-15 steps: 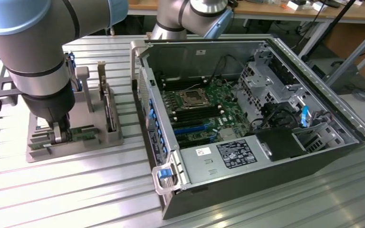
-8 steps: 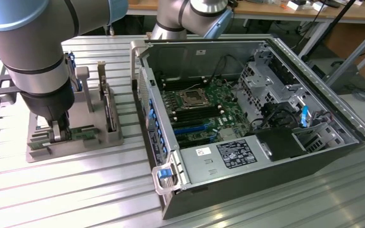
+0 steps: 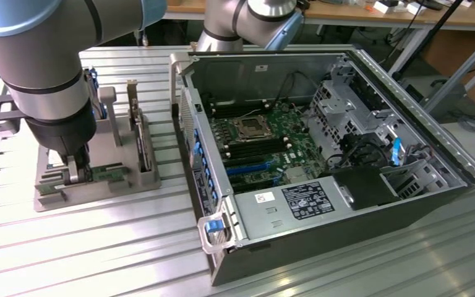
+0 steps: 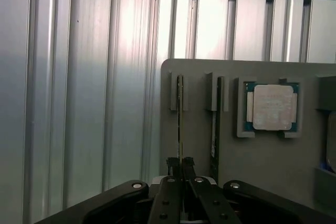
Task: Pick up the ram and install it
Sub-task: 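Pick up the ram and move it above insertion slot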
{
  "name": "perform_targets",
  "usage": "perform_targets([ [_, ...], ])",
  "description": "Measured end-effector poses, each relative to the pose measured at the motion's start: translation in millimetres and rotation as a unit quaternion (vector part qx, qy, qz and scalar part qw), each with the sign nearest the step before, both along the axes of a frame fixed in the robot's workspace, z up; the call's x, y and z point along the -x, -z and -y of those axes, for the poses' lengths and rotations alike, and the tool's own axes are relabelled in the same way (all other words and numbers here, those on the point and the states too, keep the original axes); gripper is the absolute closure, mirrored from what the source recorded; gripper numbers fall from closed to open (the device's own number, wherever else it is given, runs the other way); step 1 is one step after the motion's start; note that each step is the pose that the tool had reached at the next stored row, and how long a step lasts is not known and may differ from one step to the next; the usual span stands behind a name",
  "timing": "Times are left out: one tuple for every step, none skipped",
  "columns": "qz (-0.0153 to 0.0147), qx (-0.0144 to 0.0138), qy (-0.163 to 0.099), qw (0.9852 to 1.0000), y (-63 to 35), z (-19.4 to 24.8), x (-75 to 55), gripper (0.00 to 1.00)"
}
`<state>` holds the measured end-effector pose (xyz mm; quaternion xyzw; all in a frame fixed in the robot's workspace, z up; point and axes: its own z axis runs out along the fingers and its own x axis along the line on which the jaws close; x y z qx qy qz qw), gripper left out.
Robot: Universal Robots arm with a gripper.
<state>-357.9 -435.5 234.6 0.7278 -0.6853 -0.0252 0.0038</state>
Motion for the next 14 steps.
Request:
perform_targets([
  [0.0, 0.0, 0.0, 1.0, -0.7, 0.0, 0.0, 0.88],
  [0.0, 0.0, 0.0, 1.0, -1.0, 0.0, 0.0, 0.88],
  [0.0001, 0.0, 0.0, 1.0, -1.3, 0.0, 0.0, 0.88],
  [0.0, 0.0, 0.0, 1.0, -1.9, 0.0, 0.0, 0.88],
  [0.0001, 0.0, 0.0, 1.0, -2.5, 0.0, 0.0, 0.88],
  [0.0001, 0.0, 0.0, 1.0, -3.1, 0.0, 0.0, 0.88],
  [0.0, 0.0, 0.0, 1.0, -3.7, 0.0, 0.0, 0.88],
  [0.0, 0.0, 0.0, 1.0, -4.1, 0.0, 0.0, 0.88],
  [0.0001, -0.0001, 0.0, 1.0, -4.6, 0.0, 0.0, 0.88],
  [0.0, 0.0, 0.0, 1.0, -5.0, 0.0, 0.0, 0.88],
  [0.0, 0.0, 0.0, 1.0, -5.2, 0.0, 0.0, 0.88],
  [0.0, 0.0, 0.0, 1.0, -5.6, 0.0, 0.0, 0.88],
  [0.0, 0.0, 0.0, 1.0, -6.3, 0.0, 0.0, 0.88],
  [0.0, 0.0, 0.0, 1.0, -6.8, 0.0, 0.0, 0.88],
])
